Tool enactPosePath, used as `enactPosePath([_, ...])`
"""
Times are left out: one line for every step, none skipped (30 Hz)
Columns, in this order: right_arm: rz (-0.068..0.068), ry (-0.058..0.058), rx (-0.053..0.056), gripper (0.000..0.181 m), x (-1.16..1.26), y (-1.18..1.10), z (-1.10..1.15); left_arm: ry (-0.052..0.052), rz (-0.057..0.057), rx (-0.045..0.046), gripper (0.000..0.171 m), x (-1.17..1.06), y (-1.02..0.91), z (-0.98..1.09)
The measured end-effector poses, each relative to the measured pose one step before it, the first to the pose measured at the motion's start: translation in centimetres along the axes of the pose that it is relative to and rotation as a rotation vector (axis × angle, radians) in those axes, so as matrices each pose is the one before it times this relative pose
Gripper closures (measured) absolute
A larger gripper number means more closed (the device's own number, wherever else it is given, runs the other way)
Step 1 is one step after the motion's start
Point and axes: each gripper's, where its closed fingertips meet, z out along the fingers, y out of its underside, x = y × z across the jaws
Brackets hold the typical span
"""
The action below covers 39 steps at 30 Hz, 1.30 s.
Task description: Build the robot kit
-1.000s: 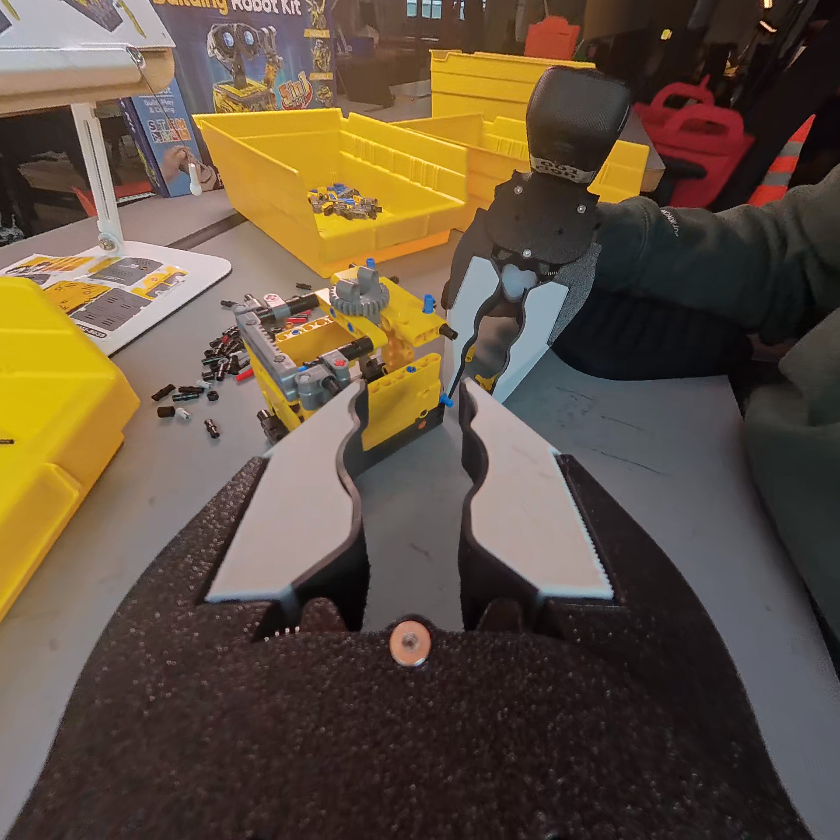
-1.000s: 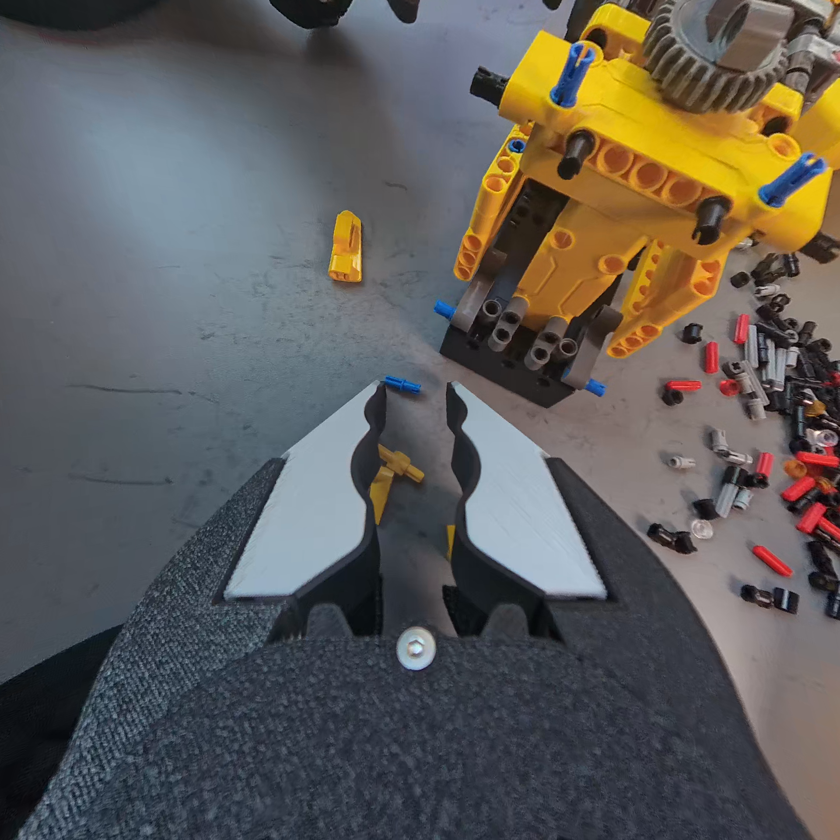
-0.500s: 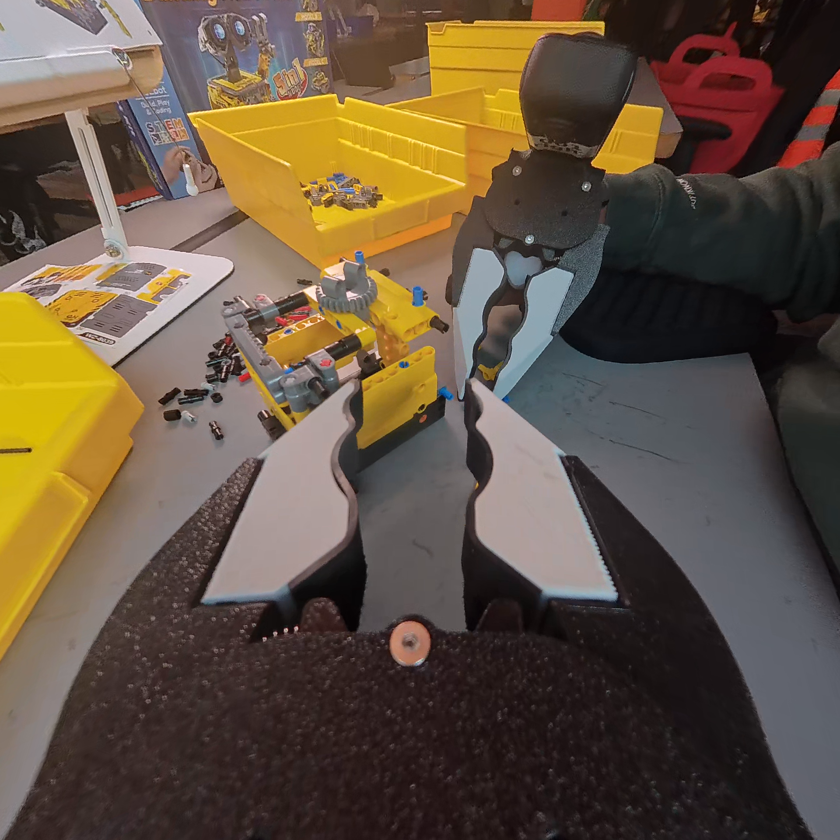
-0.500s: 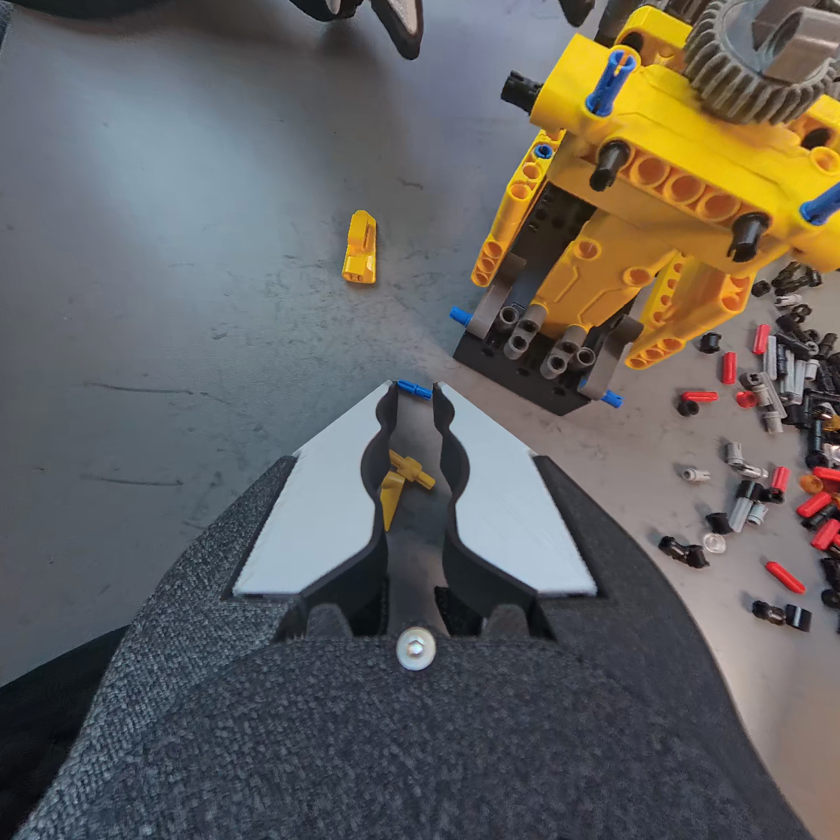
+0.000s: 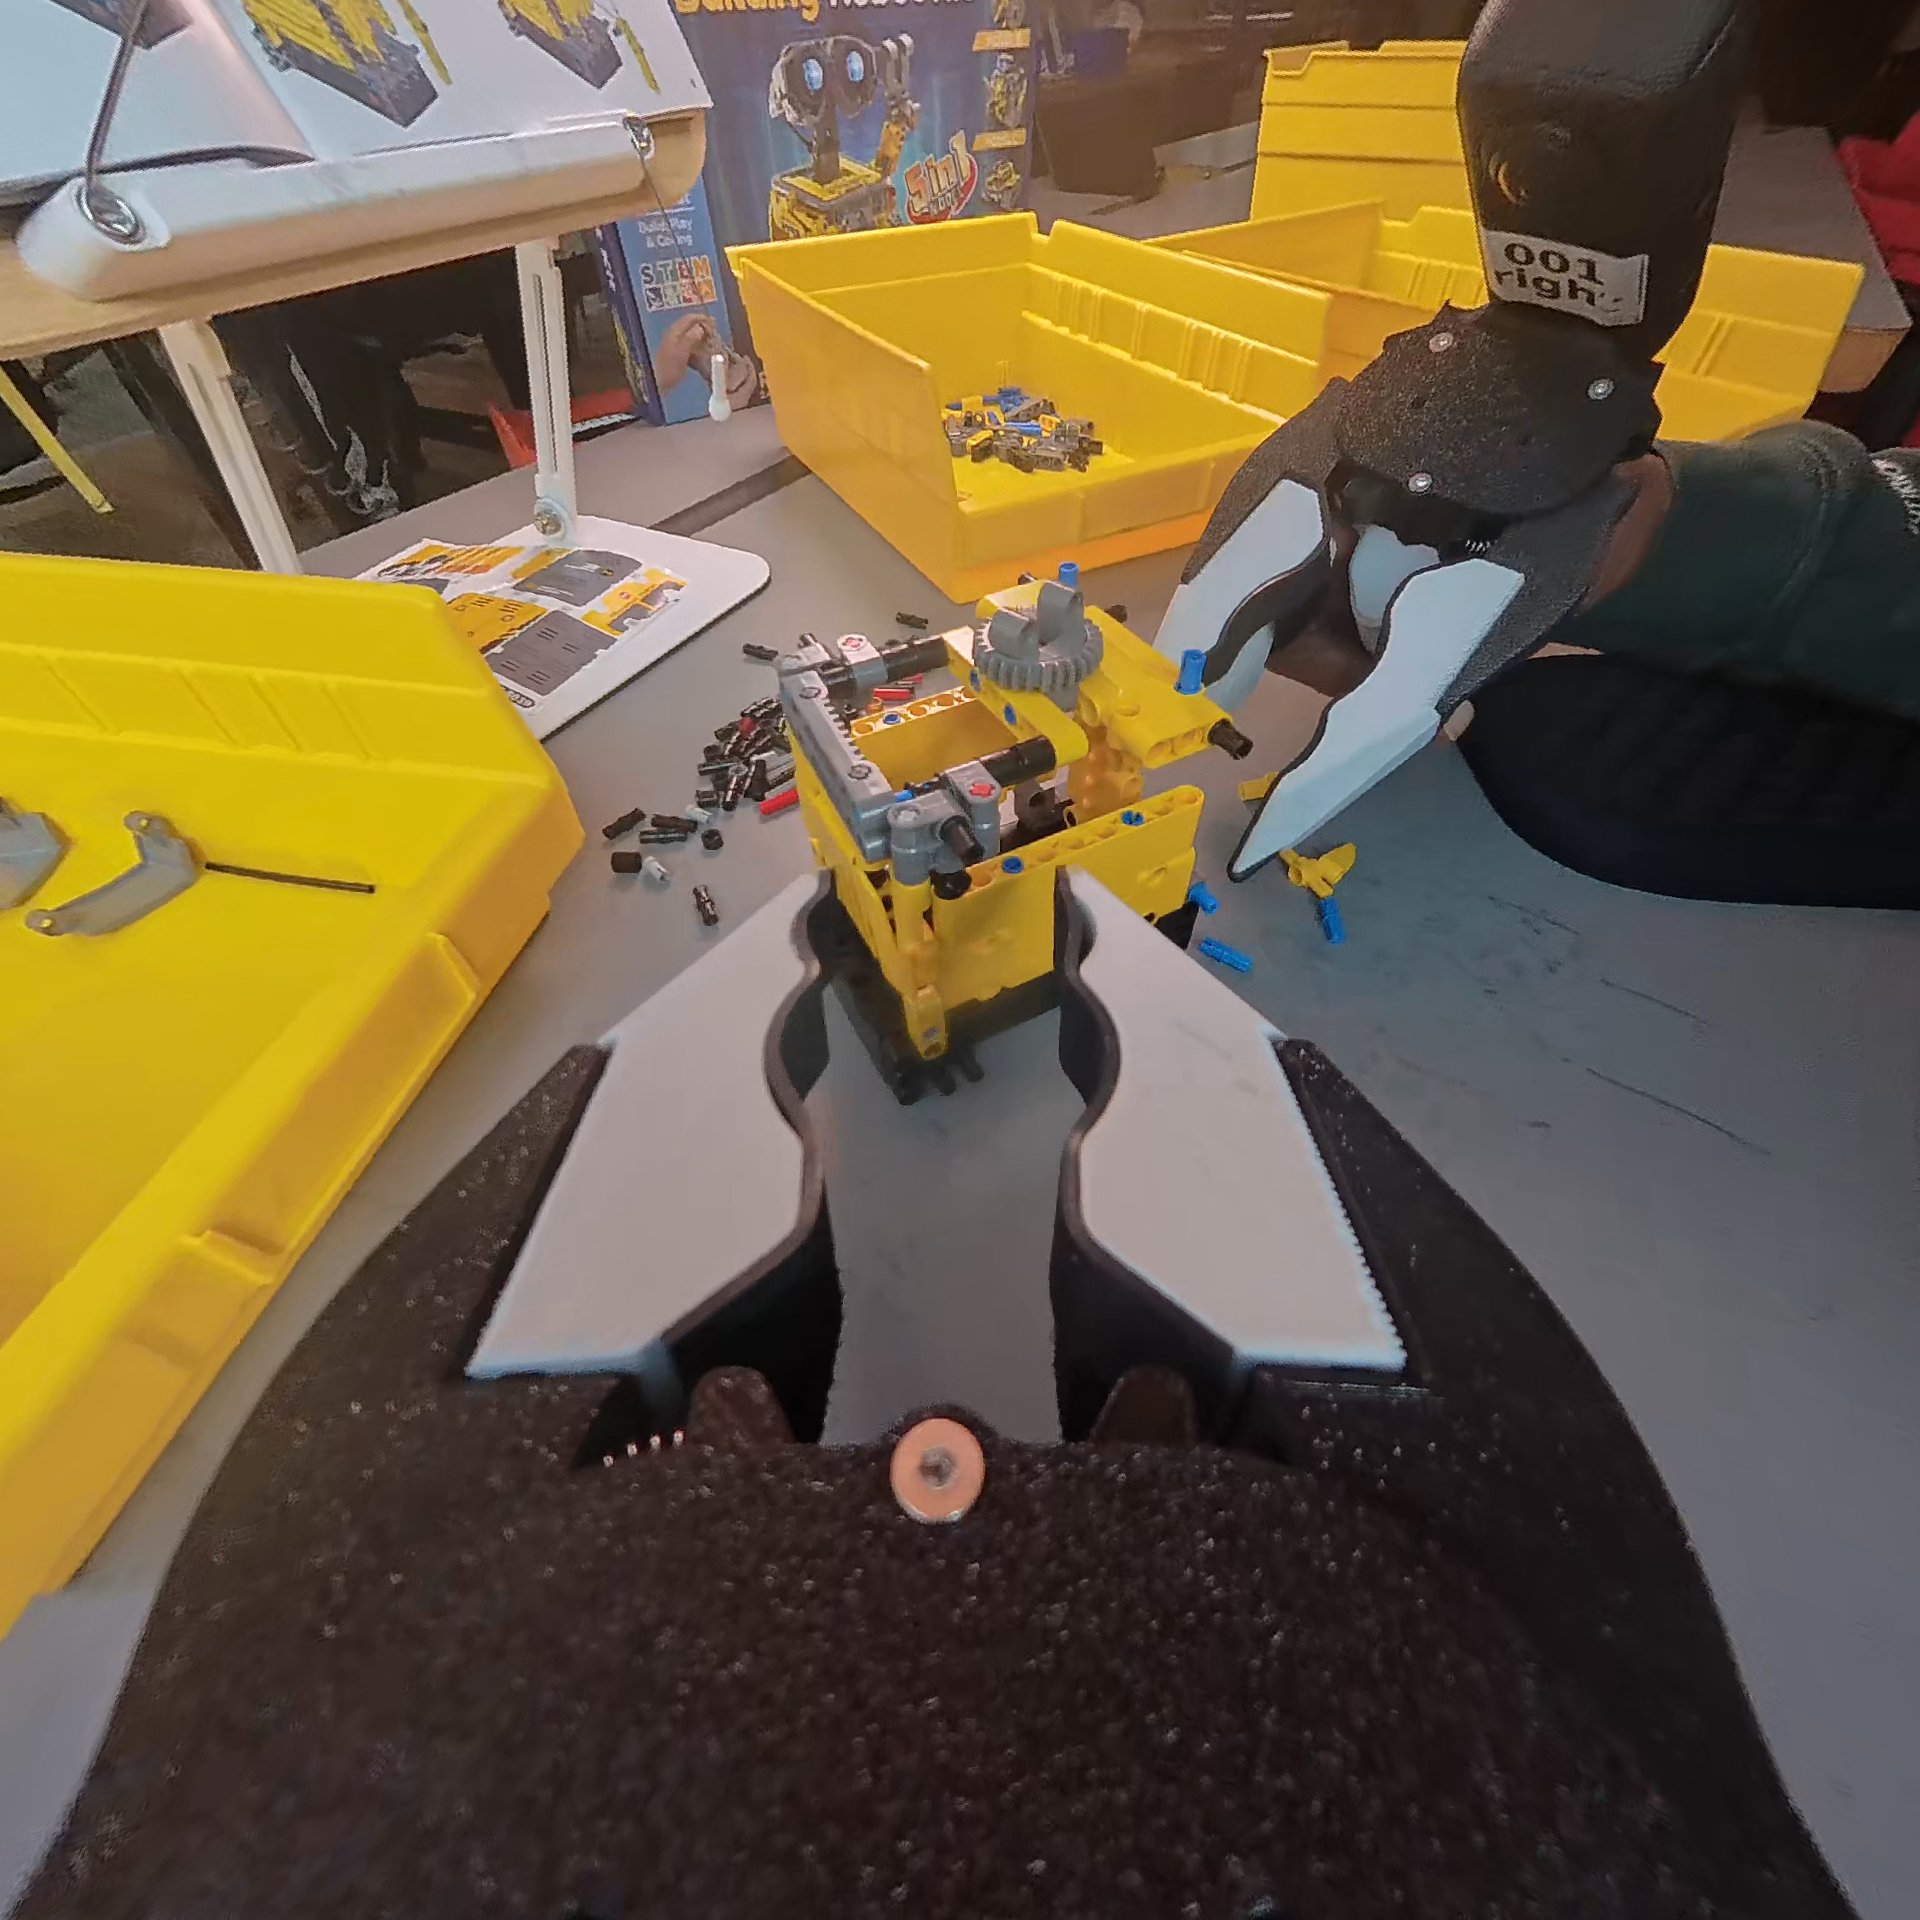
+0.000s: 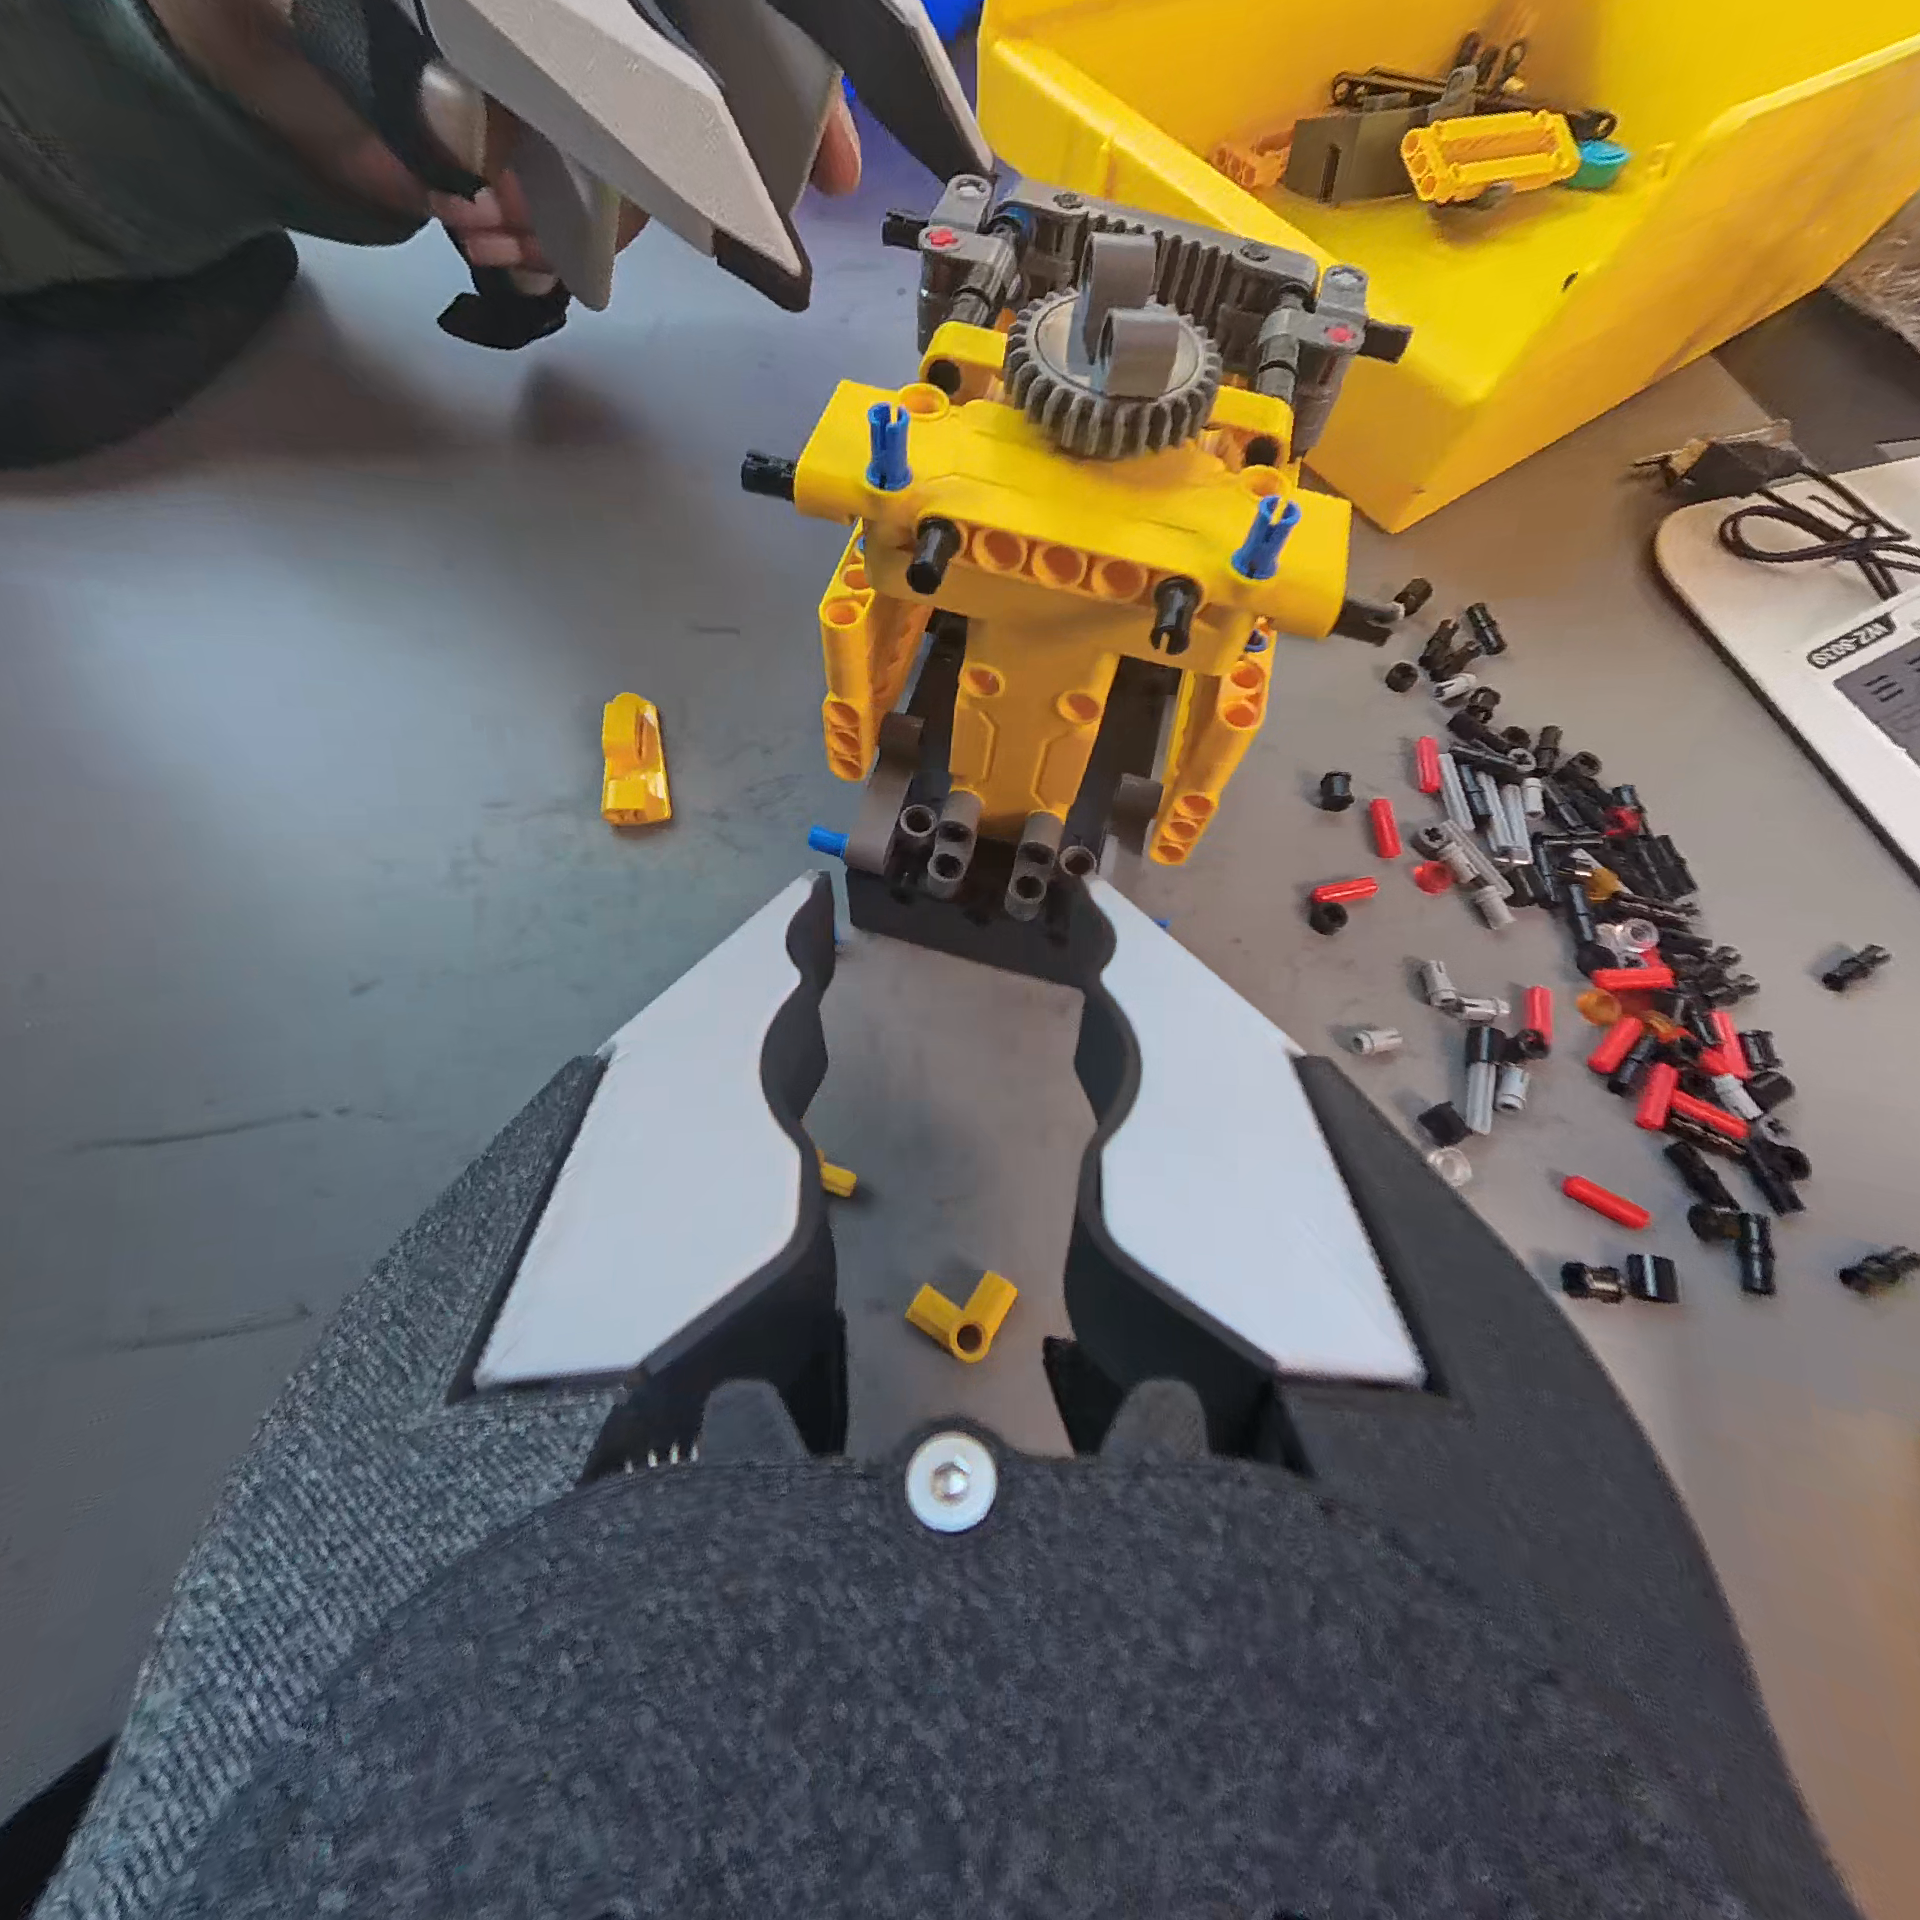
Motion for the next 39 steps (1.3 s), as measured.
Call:
enactPosePath([0.0061,0.0069,0.004,0.134,0.015,-0.213,0.22,-0.0024,-0.0035,-0.00391,0.131,-0.079,0.11,0.038])
enactPosePath([-0.0004,0.0119,0.0015,0.134,0.08,-0.182,0.24,-0.0025,-0.0033,-0.00691,0.131,-0.06,0.13,0.052])
enactPosePath([-0.0056,0.0169,-0.003,0.134,0.197,-0.126,0.272,-0.0003,0.0005,-0.00657,0.131,-0.005,0.12,0.067])
enactPosePath([-0.0072,0.0038,0.0032,0.134,0.049,-0.214,0.23,-0.0002,0.0036,-0.00307,0.131,0.04,0.062,0.047])
enactPosePath([-0.0097,0.0094,0.0058,0.135,0.172,-0.218,0.241,-0.0034,0.0055,-0.00208,0.131,-0.001,0.055,0.031])
enactPosePath([-0.0159,0.0168,0.0033,0.136,0.335,-0.17,0.241,-0.0043,0.0053,-0.00467,0.131,-0.05,0.104,0.039])
enactPosePath([-0.0131,0.0202,0.0021,0.136,0.455,-0.155,0.223,-0.0046,0.0014,-0.00609,0.131,-0.084,0.145,0.031])
enactPosePath([-0.0062,0.0241,0.0021,0.136,0.575,-0.132,0.249,-0.0003,-0.0019,-0.00436,0.131,-0.038,0.094,0.034])
enactPosePath([-0.0031,0.0184,0.0024,0.138,0.519,-0.082,0.287,0.0035,-0.0049,-0.00197,0.131,0.02,0.055,0.037])
enactPosePath([0.0002,0.0108,0.0031,0.14,0.408,-0.052,0.285,0.0034,-0.0047,-0.00049,0.131,0.035,0.017,0.031])
enactPosePath([0.005,0.0067,0.0031,0.14,0.339,-0.047,0.232,0.0013,-0.0006,-0.00089,0.131,0.028,0.023,0.026])
enactPosePath([0.004,0.0049,0.0008,0.14,0.289,0.002,0.159,-0.0004,0.0023,-0.00287,0.131,0.006,0.068,0.022])
enactPosePath([0.0026,0.0101,0.0007,0.139,0.318,0.019,0.053,-0.0006,0.0014,-0.00312,0.131,0.003,0.059,0.025])
enactPosePath([0.0002,0.0073,-0.0023,0.139,0.223,0.112,-0.062,0.0009,0.0003,-0.00122,0.131,0.024,0.036,-0.005])
enactPosePath([-0.0004,-0.0104,0.0031,0.138,-0.075,0.044,-0.195,0.0007,0.0003,0.00098,0.131,0.012,-0.016,-0.017])
enactPosePath([0.0046,-0.0088,0.015,0.136,-0.029,-0.145,-0.372,-0.0014,0.0001,0.00185,0.131,-0.019,-0.043,-0.031])
enactPosePath([0.0032,-0.0065,0.0243,0.135,0.058,-0.308,-0.593,-0.001,0.0001,0.00169,0.131,-0.025,-0.034,-0.051])
enactPosePath([0.0016,-0.0009,0.0262,0.135,0.246,-0.338,-0.78,-0.0016,-0.0003,0.00175,0.131,-0.031,-0.035,-0.05])
enactPosePath([0.0036,0.0085,0.0215,0.135,0.497,-0.267,-0.902,-0.003,0.0,0.00316,0.131,-0.043,-0.036,-0.066])
enactPosePath([0.006,0.003,0.0138,0.136,0.501,-0.109,-0.971,-0.0027,-0.0008,0.00294,0.131,-0.061,-0.034,-0.062])
enactPosePath([0.0087,-0.012,0.0003,0.136,0.315,0.136,-0.942,-0.002,-0.0023,0.00186,0.131,-0.052,-0.014,-0.051])
enactPosePath([0.0105,-0.0256,-0.0161,0.136,0.088,0.442,-0.875,0.0,-0.0029,0.00257,0.131,-0.032,-0.029,-0.03])
enactPosePath([0.0023,-0.0335,-0.0263,0.136,-0.135,0.634,-0.758,0.0034,-0.0026,0.00292,0.131,0.032,-0.043,-0.004])
enactPosePath([-0.0123,-0.0348,-0.0306,0.136,-0.328,0.763,-0.644,0.0044,-0.002,0.00076,0.131,0.064,-0.006,0.024])
enactPosePath([-0.0226,-0.0364,-0.0365,0.138,-0.513,0.877,-0.506,0.002,-0.0004,-0.00166,0.131,0.041,0.044,0.053])
enactPosePath([-0.0216,-0.0455,-0.0455,0.142,-0.78,0.995,-0.345,0.0028,0.0019,-0.00474,0.131,0.078,0.097,0.065])
enactPosePath([-0.0115,-0.0518,-0.0428,0.144,-0.942,0.928,-0.166,0.0034,0.0028,-0.00609,0.131,0.09,0.118,0.078])
enactPosePath([0.0012,-0.0455,-0.0338,0.147,-0.848,0.728,0.011,0.0018,0.0033,-0.00362,0.131,0.068,0.071,0.068])
enactPosePath([0.0055,-0.033,-0.0243,0.148,-0.627,0.492,0.193,0.0028,0.0029,-0.00294,0.131,0.078,0.051,0.04])
enactPosePath([0.0017,-0.0238,-0.0233,0.149,-0.479,0.447,0.283,0.0028,0.0017,-0.00338,0.131,0.06,0.056,0.042])
enactPosePath([-0.0005,-0.0056,-0.0335,0.15,-0.171,0.527,0.344,0.0012,0.0005,-0.00157,0.131,0.023,0.015,0.008])
enactPosePath([-0.0052,0.0029,-0.0341,0.15,-0.027,0.513,0.33,0.002,0.0004,-0.00013,0.131,0.039,-0.007,-0.006])
enactPosePath([-0.0082,-0.0052,-0.0176,0.15,-0.163,0.239,0.216,0.003,0.0004,-0.00055,0.132,0.047,-0.013,-0.005])
enactPosePath([-0.0045,-0.0163,0.0099,0.15,-0.369,-0.234,0.08,0.0035,0.0002,-0.0007,0.132,0.053,-0.007,-0.019])
enactPosePath([-0.0027,-0.0265,0.0186,0.15,-0.548,-0.459,0.056,0.0034,0.0005,-0.0003,0.132,0.072,-0.014,-0.013])
enactPosePath([-0.0076,-0.0194,0.0113,0.151,-0.495,-0.423,0.135,0.0027,0.0014,-0.00065,0.132,0.058,-0.014,-0.002])
enactPosePath([-0.0142,-0.0023,-0.004,0.151,-0.249,-0.215,0.294,0.0035,0.0014,-0.00104,0.132,0.079,-0.006,0.017])
enactPosePath([-0.0158,0.0142,-0.0079,0.151,0.045,-0.146,0.381,0.0069,0.0004,-0.00204,0.132,0.122,0.032,0.035])
enactPosePath([-0.0061,0.0088,-0.0041,0.153,0.052,-0.151,0.385,0.01,-0.0003,-0.00509,0.133,0.17,0.095,0.074])
